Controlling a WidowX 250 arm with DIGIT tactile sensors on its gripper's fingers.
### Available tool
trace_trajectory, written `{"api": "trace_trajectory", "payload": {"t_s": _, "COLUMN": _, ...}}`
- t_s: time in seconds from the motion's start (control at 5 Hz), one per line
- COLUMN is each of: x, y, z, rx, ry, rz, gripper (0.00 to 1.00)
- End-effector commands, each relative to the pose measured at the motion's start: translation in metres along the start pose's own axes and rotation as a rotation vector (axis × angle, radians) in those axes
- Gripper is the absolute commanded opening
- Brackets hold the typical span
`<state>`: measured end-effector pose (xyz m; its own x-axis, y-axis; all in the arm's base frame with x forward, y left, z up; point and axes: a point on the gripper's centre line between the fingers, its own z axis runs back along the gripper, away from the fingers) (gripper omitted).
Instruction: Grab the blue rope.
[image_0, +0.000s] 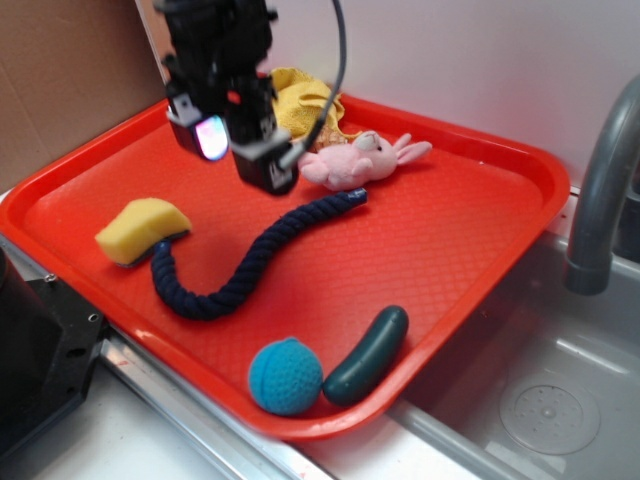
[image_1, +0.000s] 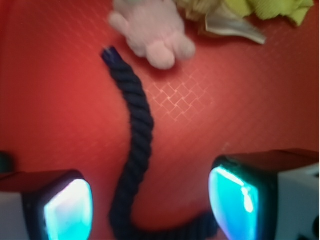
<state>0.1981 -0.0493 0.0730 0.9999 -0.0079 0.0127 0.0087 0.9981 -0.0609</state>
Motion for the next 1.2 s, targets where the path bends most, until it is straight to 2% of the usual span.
{"api": "trace_trajectory", "payload": {"t_s": 0.0, "x": -0.003, "y": 0.003, "z": -0.029, "rx": 0.026, "ry": -0.039, "rz": -0.062, "gripper": 1.0}}
{"api": "trace_trajectory", "payload": {"t_s": 0.2, "x": 0.005, "y": -0.008, "z": -0.04, "rx": -0.017, "ry": -0.094, "rz": -0.137, "gripper": 1.0}}
{"api": "trace_trajectory", "payload": {"t_s": 0.4, "x": 0.011, "y": -0.017, "z": -0.054, "rx": 0.008, "ry": -0.039, "rz": -0.177, "gripper": 1.0}}
{"api": "trace_trajectory", "payload": {"t_s": 0.6, "x": 0.01, "y": -0.016, "z": -0.059, "rx": 0.009, "ry": -0.02, "rz": -0.141, "gripper": 0.02}}
{"api": "trace_trajectory", "payload": {"t_s": 1.0, "x": 0.002, "y": -0.007, "z": -0.045, "rx": 0.006, "ry": 0.007, "rz": -0.103, "gripper": 0.0}}
